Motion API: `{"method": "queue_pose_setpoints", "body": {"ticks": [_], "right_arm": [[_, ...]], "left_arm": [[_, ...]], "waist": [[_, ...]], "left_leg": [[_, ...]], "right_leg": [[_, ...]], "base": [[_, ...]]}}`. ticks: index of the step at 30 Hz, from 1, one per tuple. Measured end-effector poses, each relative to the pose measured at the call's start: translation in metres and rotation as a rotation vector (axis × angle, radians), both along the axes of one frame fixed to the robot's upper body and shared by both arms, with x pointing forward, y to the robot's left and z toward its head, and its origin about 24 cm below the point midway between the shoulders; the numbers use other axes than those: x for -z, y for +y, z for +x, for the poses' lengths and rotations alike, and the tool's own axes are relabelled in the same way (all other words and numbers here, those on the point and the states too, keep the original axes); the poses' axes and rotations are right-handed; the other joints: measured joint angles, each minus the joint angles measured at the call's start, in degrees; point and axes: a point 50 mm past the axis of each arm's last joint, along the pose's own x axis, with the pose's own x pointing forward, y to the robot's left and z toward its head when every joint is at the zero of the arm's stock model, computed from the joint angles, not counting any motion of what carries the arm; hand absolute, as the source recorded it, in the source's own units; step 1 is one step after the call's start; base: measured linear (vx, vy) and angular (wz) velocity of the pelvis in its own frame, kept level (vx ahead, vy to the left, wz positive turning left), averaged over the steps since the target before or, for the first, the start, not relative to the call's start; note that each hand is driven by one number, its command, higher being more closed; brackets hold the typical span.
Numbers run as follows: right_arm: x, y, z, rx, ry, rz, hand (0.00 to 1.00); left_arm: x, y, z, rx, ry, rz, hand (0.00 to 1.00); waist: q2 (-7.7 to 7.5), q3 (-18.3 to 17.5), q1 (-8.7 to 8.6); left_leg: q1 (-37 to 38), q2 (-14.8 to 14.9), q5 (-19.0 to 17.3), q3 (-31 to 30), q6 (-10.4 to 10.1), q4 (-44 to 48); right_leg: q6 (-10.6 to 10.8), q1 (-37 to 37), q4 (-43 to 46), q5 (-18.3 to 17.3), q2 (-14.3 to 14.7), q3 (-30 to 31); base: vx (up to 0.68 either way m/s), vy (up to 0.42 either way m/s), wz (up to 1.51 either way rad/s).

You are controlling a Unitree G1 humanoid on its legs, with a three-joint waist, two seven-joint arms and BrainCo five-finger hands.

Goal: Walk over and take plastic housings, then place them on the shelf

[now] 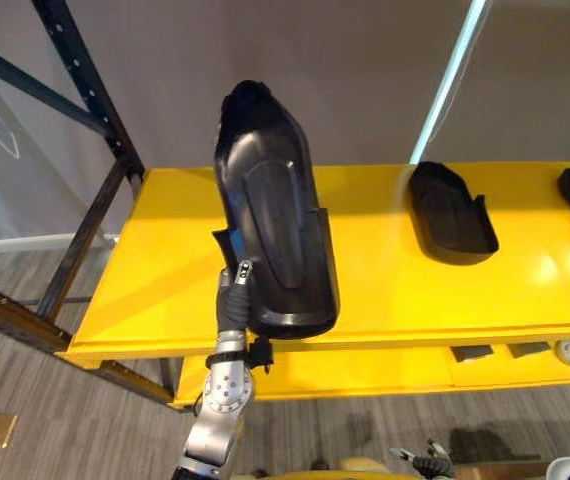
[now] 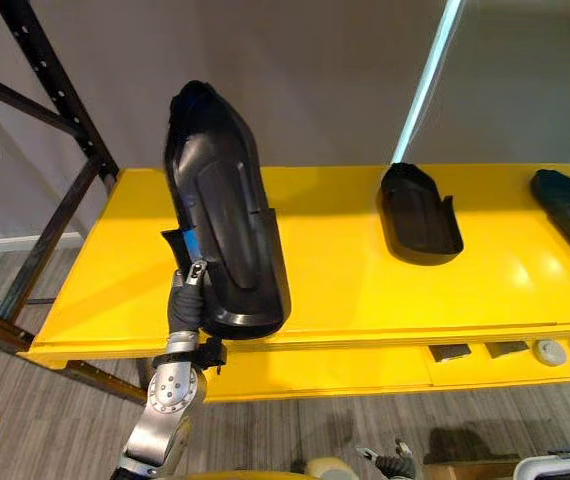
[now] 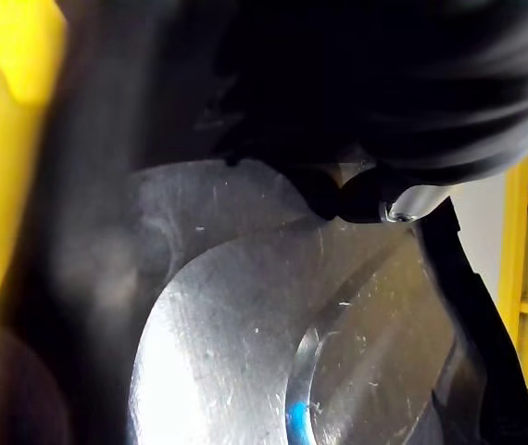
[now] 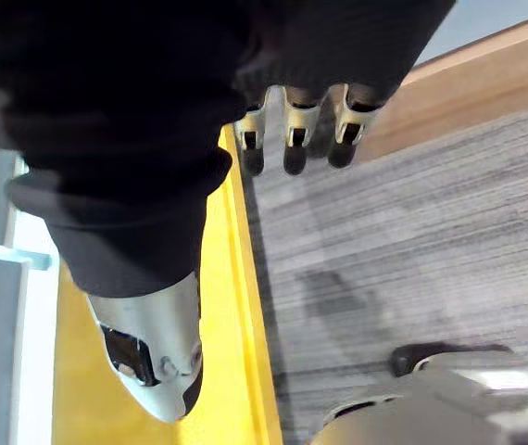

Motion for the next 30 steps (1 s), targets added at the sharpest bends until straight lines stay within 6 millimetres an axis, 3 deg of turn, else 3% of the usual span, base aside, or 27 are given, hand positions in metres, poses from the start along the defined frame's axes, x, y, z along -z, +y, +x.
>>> {"method": "queue_pose_setpoints", "body": {"ticks": [6,11,16,20,27,30], "right_arm": [[-0.001,0.0,0.001,-0.002,-0.006,-0.003,0.0],[-0.002,-0.003,0.004,-0.042,-0.008,-0.01,0.0],[0.0,-0.003,0.007,-0.059,0.002,0.006,0.0],[0.001,-0.003,0.005,-0.075,0.015,0.02,0.0],[0.003,-0.004,-0.003,-0.092,0.054,0.02,0.0],[0.004,-0.003,-0.003,-0.101,0.061,0.025,0.0]], "left_arm": [[0.004,0.017,0.002,-0.067,0.024,0.058,1.0],[0.015,0.045,0.017,-0.152,0.092,0.174,1.0],[0.032,0.078,0.041,-0.258,0.226,0.256,1.0],[0.038,0.091,0.053,-0.283,0.288,0.292,1.0],[0.048,0.112,0.074,-0.338,0.413,0.318,1.0],[0.042,0.118,0.086,-0.346,0.422,0.341,1.0]], "waist": [[0.87,-0.97,-0.05],[1.98,-2.39,0.15],[2.12,-2.29,-0.39],[1.99,-2.12,-0.62],[1.43,-1.9,-0.93],[1.03,-1.8,-0.94]], "left_leg": [[2.29,-0.19,0.75,1.87,0.5,-2.56],[2.55,-0.63,2.45,2.07,0.65,-4.77],[3.41,-1.85,6.45,1.96,0.34,-9.92],[2.89,-1.83,6.89,1.81,-0.05,-10.24],[1.12,-1.99,7.25,1.79,-0.36,-10.25],[0.04,-2.23,7.44,1.87,-0.04,-10.24]], "right_leg": [[1.18,2.61,-4.5,3.34,0.54,1.53],[1.42,2.77,-6.66,5.52,0.69,2.29],[0.49,1.79,-8.33,6.49,0.7,2.54],[0.15,1.57,-9.36,6.95,0.81,2.56],[1.34,0.19,-10.17,7.89,0.73,2.88],[1.24,-0.91,-10.19,8.41,0.64,3.39]], "base": [[0.0,0.056,-0.16],[-0.07,0.008,-0.04],[-0.15,-0.044,-0.03],[-0.15,-0.05,-0.02],[-0.04,-0.015,-0.02],[0.03,0.01,-0.04]]}}
